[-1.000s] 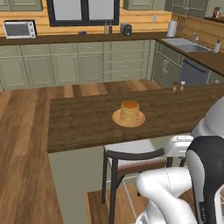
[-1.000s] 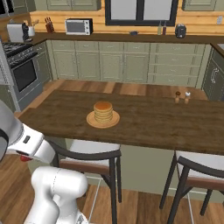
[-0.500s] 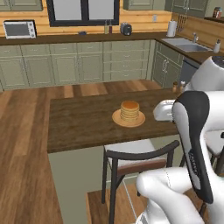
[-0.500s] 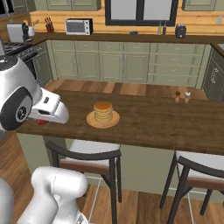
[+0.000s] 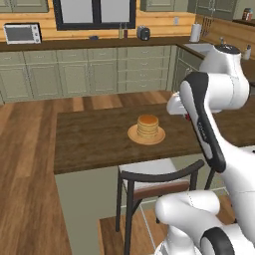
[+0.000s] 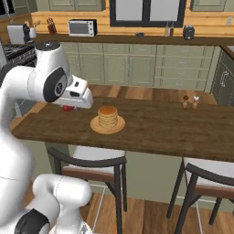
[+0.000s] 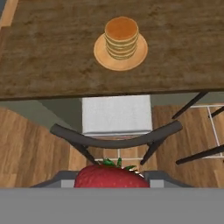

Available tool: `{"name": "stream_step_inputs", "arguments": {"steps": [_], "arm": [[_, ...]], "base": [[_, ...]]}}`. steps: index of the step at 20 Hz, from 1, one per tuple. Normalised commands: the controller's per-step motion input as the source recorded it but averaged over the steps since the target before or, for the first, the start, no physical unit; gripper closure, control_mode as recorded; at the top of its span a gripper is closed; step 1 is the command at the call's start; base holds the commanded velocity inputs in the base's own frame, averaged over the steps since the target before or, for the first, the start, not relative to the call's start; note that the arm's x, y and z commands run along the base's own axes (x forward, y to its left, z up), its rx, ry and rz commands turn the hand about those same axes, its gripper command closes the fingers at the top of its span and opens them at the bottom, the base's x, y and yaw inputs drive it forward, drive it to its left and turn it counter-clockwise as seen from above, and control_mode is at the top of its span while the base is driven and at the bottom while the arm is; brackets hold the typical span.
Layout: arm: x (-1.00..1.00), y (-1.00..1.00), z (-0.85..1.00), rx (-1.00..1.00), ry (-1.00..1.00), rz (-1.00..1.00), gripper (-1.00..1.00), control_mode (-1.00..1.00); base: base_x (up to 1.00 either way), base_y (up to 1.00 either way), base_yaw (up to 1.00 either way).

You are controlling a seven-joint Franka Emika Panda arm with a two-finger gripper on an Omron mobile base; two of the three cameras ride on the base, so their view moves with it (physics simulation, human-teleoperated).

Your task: Take the strawberry from the fridge and place it on top of the pancake, located on the dining counter.

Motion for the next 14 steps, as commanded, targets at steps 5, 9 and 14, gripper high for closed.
{"name": "stream_step_inputs", "arguments": {"steps": [5,9,14], "arm": [[1.0,-0.01,-0.34,-0.04,0.13,0.0,1.0,-1.0],[1.0,0.01,-0.17,0.0,0.03,0.04,1.0,-1.0],[1.0,0.0,-0.45,-0.01,-0.01,0.06,1.0,-1.0]], "base": [[0.0,0.0,0.0],[0.0,0.0,0.0],[0.0,0.0,0.0]]}}
